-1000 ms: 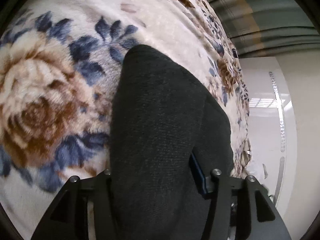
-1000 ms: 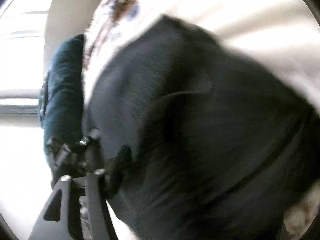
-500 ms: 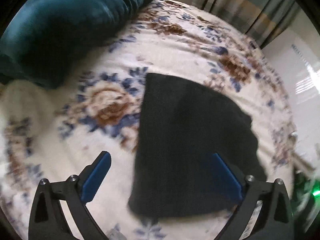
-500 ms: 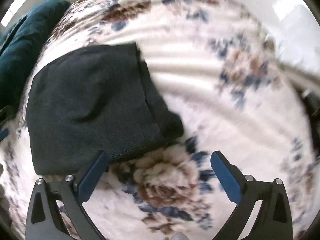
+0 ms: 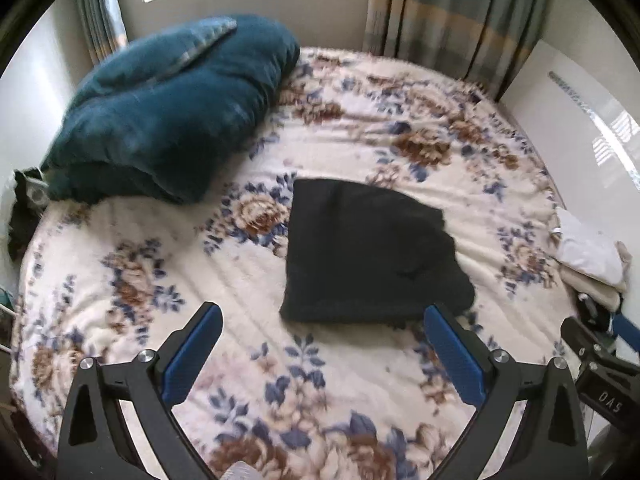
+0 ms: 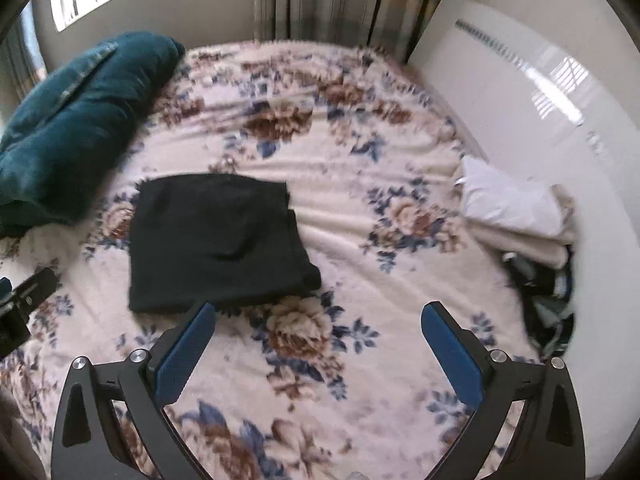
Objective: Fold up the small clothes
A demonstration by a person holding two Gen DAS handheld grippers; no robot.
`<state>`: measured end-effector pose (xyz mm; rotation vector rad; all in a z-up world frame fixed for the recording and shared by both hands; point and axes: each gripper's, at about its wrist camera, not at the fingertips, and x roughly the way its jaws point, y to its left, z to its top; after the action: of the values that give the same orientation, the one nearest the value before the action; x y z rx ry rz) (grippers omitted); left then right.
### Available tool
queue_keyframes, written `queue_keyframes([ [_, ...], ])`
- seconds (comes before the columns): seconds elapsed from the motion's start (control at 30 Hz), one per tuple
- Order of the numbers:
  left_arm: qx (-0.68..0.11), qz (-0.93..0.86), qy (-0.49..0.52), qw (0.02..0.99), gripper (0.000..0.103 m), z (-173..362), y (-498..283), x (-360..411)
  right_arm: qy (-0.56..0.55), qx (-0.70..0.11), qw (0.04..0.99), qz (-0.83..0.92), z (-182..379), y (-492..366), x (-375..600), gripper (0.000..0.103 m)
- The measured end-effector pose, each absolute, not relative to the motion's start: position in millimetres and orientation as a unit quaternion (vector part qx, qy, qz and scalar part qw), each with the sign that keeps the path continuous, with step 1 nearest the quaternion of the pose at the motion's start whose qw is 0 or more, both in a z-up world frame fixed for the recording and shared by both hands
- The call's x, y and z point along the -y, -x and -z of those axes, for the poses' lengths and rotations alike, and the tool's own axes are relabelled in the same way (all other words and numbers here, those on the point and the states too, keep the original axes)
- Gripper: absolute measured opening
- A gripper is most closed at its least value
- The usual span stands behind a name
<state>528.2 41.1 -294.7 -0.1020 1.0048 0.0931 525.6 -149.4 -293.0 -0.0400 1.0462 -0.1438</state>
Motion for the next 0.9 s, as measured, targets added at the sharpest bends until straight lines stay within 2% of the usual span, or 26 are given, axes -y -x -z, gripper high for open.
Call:
queue_keyframes([
  [0.47,-0.412,-0.028,0.032,0.910,0.103,127,-378,-2,0.028,-0.388,0.920,0.048,75,-350,156,0.103],
  [0.73,-0.370,-0.037,0.027,0.928,0.103,60,-310,12,0.023,-0.338,0.940,0.032,-1,-275,167,0.103],
  [0.9,-0.347,-0.039,0.016,0.937,0.103,37,-280,22,0.018,-0.312,0.950,0.024,-37,-238,172,0.103],
])
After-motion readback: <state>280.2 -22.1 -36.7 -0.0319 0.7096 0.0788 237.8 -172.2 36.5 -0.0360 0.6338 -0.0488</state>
